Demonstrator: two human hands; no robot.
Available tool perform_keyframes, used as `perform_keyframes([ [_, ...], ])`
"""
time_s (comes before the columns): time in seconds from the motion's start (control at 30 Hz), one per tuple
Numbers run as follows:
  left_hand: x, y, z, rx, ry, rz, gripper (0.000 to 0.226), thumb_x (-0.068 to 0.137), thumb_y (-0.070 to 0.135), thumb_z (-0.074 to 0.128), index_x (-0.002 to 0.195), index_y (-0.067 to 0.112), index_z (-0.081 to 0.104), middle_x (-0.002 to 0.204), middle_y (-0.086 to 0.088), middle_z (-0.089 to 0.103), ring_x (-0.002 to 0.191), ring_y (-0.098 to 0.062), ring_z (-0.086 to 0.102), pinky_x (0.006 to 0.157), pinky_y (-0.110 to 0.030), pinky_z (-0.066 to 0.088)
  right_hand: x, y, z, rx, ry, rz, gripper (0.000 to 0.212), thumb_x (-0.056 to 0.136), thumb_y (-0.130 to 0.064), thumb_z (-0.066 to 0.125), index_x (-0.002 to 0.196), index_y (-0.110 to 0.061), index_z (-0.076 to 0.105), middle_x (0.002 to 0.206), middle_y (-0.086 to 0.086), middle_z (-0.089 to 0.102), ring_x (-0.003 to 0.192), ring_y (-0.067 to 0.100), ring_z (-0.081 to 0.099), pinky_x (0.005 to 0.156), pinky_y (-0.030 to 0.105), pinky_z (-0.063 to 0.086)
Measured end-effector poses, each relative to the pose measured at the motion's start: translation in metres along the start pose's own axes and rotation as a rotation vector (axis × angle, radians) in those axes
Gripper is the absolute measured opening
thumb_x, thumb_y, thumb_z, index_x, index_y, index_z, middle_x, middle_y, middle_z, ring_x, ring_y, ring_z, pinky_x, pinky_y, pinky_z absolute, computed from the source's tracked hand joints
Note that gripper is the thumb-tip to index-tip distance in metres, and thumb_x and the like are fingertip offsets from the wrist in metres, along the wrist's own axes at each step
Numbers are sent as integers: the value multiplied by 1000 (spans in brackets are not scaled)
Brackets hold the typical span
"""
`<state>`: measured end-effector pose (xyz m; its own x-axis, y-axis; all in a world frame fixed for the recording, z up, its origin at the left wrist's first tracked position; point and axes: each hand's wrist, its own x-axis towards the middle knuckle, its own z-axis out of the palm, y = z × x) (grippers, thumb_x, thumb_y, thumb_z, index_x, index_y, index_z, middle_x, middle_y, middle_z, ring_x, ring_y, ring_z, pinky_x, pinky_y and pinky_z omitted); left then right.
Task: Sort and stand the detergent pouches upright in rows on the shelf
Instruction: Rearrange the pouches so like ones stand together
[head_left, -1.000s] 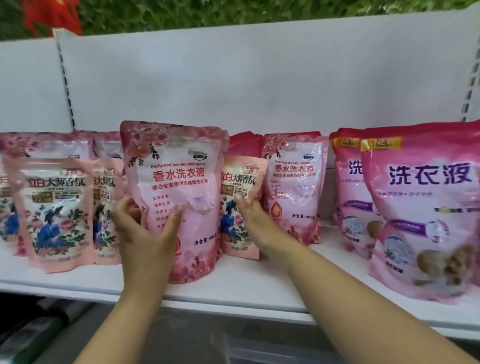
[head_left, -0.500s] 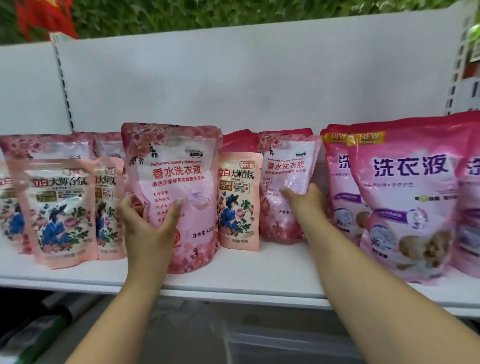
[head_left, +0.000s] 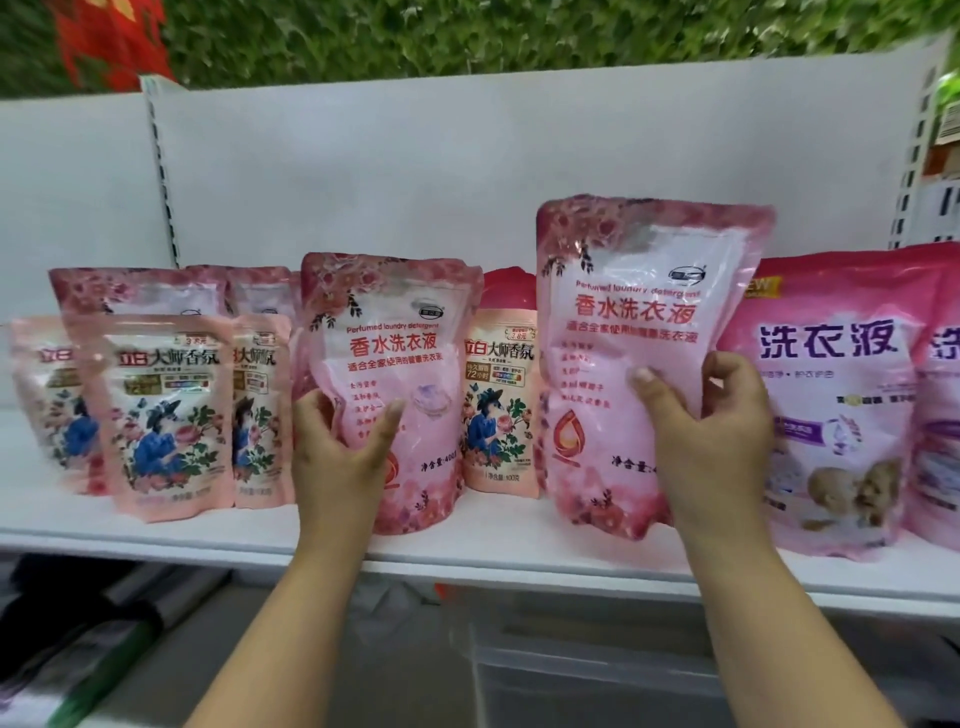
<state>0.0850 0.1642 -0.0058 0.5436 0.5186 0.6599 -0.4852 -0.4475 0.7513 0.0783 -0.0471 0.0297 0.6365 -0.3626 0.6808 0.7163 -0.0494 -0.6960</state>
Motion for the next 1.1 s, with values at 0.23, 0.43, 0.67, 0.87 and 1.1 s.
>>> perform_keyframes([
  [0.23, 0, 6, -4, -191, -202, -189, 83, 59, 76, 48, 120, 20, 47, 119, -5, 57, 112, -18, 54, 103, -41, 38, -21, 28, 74, 19, -275, 169, 11, 89, -27, 57, 85, -20, 50, 95, 1, 61, 88, 13, 63, 74, 29, 53],
  [0.43, -4, 6, -4, -11, -179, -148, 100, 52, 56, 68, 135, 10, 33, 126, -6, 53, 118, -24, 50, 96, -29, 37, -14, 50, 100, -425, -53, 148, 65, 84, -63, 33, 122, -11, 43, 142, 6, 30, 130, 22, 29, 103, 31, 23],
  [0.67, -1, 1, 0, 27, -97, -164, 90, 62, 42, 76, 134, 4, 39, 129, -11, 54, 119, -27, 51, 98, -32, 37, -3, 41, 101, -58, -503, 424, 52, 96, -45, 27, 142, -19, 29, 138, 6, 44, 129, 24, 40, 94, 28, 32],
  [0.87, 0, -1, 1, 118, -33, -167, 79, 73, 34, 74, 136, 4, 35, 133, -15, 50, 122, -29, 47, 98, -30, 34, -6, 60, 119, -169, -529, 254, 46, 96, -45, 30, 123, -13, 49, 117, 6, 55, 105, 17, 50, 84, 26, 38],
  [1.1, 6, 2, 2, 106, -19, -181, 82, 75, 34, 72, 140, 7, 29, 139, -11, 44, 128, -27, 42, 104, -31, 29, 41, 82, 106, -135, -245, 528, 65, 85, -44, 57, 137, -11, 34, 138, 8, 42, 127, 28, 40, 100, 40, 36],
])
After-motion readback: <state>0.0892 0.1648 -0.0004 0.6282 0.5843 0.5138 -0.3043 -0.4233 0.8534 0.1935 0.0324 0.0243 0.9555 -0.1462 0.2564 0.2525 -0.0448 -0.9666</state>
